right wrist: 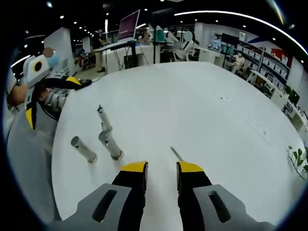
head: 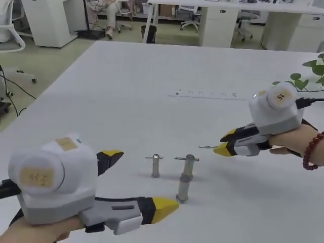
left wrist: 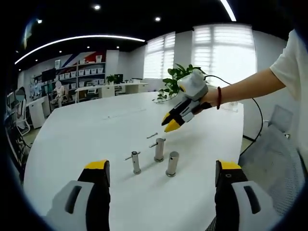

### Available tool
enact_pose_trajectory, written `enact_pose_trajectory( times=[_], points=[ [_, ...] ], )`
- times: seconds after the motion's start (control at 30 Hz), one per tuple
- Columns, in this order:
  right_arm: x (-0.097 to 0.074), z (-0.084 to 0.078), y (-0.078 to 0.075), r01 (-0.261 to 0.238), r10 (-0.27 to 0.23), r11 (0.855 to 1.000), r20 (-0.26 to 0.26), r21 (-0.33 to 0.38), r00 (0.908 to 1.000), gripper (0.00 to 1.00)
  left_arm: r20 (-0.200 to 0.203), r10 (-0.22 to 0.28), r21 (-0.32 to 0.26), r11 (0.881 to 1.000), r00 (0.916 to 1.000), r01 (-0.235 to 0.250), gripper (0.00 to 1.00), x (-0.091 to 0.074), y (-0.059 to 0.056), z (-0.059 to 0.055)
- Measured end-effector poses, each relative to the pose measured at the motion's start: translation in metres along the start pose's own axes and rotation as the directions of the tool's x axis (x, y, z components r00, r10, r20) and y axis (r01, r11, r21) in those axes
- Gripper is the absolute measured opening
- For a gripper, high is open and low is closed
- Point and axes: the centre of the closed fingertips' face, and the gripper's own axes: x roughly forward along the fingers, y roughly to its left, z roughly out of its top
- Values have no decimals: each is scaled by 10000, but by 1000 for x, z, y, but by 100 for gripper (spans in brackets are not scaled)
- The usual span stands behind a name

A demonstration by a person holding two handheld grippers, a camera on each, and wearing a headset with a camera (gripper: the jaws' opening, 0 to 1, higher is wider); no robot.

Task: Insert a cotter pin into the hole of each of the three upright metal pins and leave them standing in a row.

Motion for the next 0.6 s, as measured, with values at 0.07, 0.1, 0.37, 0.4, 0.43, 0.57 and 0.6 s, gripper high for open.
enact_pose_trajectory(
  times=[0.07, 0.1, 0.37, 0.4, 0.43, 0.57, 0.6],
  points=[
    [5, -2, -2, -90, 90, 9999, -132, -43, 9999, 26, -40, 31, 19, 10000, 10000, -31, 92, 1, 1, -1],
    [7, -3, -2, -122, 120, 9999, -213, -87, 9997, 26, -63, 49, 18, 10000, 10000, -49, 92, 1, 1, -1],
    [26, -17, -17, -252, 202, 9984, -985, -497, 9949, 25, -212, 120, 8, 9999, 9997, -120, 94, 5, 6, -6],
    [27, -18, -18, -270, 215, 9982, -1022, -529, 9945, 25, -209, 107, -8, 9999, 9997, -107, 95, 5, 6, -6],
    [29, -18, -19, -281, 221, 9981, -1064, -556, 9941, 25, -199, 85, -21, 10000, 9998, -86, 96, 6, 6, -6],
    [34, -17, -23, -444, 386, 9977, -1102, -507, 9932, 25, -206, 21, -6, 10000, 9998, -21, 98, 7, 5, -7],
    [36, -17, -23, -484, 411, 9970, -1180, -599, 9922, 25, -222, -6, 2, 10000, 9998, 6, 99, 7, 5, -8]
  ],
)
